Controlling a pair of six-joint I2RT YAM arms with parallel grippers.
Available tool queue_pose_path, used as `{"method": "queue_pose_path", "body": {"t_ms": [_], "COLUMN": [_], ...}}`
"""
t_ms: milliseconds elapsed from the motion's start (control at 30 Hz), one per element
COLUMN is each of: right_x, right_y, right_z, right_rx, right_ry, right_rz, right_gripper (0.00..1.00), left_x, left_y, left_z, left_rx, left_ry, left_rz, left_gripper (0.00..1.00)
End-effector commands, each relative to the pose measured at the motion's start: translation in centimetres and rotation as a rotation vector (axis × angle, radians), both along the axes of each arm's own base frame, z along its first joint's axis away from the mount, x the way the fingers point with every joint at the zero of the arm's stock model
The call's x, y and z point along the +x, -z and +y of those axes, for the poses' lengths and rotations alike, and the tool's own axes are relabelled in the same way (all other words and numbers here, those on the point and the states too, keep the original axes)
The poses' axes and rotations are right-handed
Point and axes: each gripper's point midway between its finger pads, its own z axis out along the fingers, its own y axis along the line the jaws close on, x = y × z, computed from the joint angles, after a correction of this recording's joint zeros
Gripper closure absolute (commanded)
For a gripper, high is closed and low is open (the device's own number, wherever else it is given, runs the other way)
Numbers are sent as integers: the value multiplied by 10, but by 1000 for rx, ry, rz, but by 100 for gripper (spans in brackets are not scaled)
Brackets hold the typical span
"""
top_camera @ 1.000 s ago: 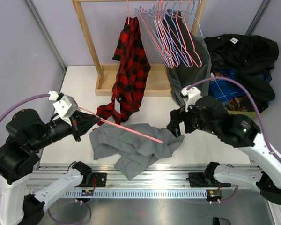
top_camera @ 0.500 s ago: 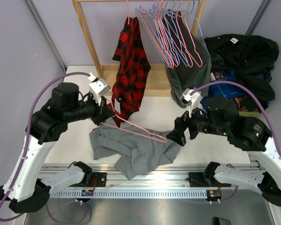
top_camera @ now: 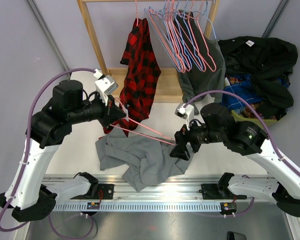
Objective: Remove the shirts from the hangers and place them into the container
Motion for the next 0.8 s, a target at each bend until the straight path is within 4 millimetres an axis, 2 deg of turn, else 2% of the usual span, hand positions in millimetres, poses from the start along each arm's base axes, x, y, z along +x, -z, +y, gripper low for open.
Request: {"method": "queue_pose_path", "body": {"t_ms": [0,133,167,267,433,467,533,633,700,767], "right_x": [-1,1,1,0,-4,-4,-5,-5,-4,-3], "right_y": [-22,-20,-19,-14,-10,-9,-7,-7,-8,-10], "right_z": [5,11,12,14,18,18,19,19,19,18], "right_rx": [72,68,65,55,64,62,57,57,57,62], "right_ry": [-39,-48,-51,-57,-71,-71,-72,-73,-63,-57], "right_rz": [-71,-53,-48,-20,11,17,24,27,25,19], "right_gripper": [17,33,50,75,70,68,58,55,61,75], "left_x": [-6,-6,-6,-6,-7,-7,-8,-8,-9,-9], "left_y": [-13,-12,-13,-16,-26,-28,-32,-34,-33,-33], "left_z": [-4,-6,-6,-7,-7,-7,-8,-8,-9,-9], "left_rx": [-30,-32,-36,-45,-63,-66,-74,-74,-75,-74], "left_ry": [37,42,44,47,46,46,53,57,66,66], "left_rz": [-17,-8,-9,-16,-40,-44,-52,-52,-49,-49], "left_gripper": [100,100,100,100,100,100,100,100,100,100]}}
